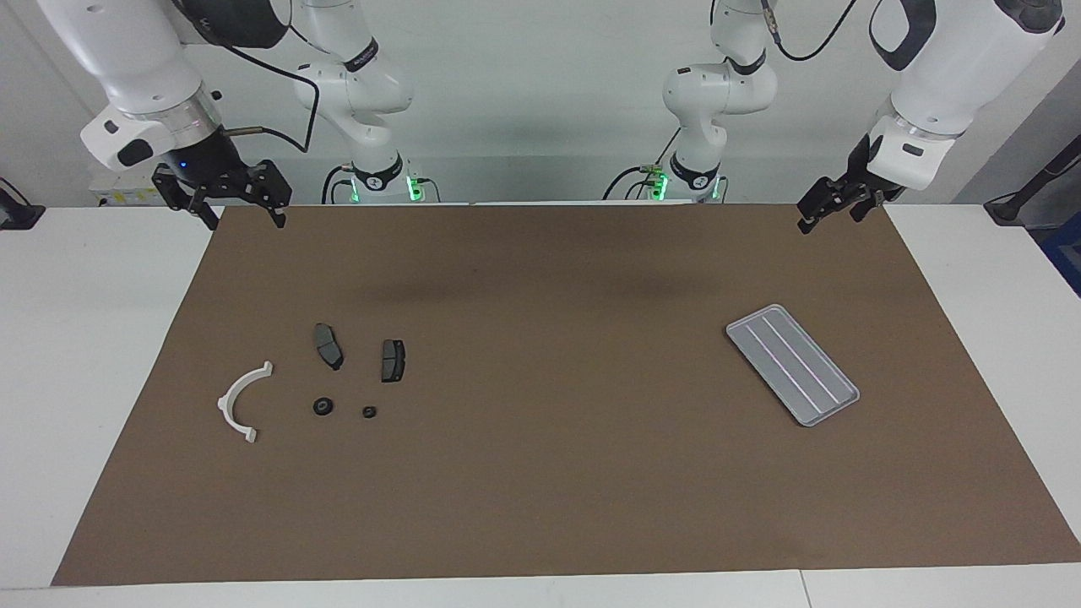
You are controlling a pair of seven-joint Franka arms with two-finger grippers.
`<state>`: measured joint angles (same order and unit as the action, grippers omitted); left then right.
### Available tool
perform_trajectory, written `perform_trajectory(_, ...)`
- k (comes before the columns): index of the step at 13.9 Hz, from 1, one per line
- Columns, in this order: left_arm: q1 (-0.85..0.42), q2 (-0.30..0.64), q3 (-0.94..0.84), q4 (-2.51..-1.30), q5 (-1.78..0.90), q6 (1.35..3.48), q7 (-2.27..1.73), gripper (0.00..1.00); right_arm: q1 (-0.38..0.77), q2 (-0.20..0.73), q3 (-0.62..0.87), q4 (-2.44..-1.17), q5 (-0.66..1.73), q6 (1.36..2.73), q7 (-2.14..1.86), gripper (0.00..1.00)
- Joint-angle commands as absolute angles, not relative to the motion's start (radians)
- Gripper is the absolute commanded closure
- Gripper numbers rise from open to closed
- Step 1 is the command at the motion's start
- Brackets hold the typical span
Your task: Place bearing gear from tray to pile
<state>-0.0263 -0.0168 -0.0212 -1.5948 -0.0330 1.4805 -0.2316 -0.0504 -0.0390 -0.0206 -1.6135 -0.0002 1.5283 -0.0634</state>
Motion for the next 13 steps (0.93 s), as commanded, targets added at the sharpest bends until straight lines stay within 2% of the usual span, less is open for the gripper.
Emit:
perform_trajectory(1,-0.034,-0.049,-0.012,-1.634,-0.043,1.500,-0.225,0.00,-0.077,-0.060,-0.009,-1.644,0.000,1.537,-0.071,0.00)
perform_trajectory(13,-0.034,-0.049,-0.012,-1.634,-0.043,1.502,-0.225,0.00,-0.077,-0.061,-0.012,-1.648,-0.002,1.536,-0.060,0.00)
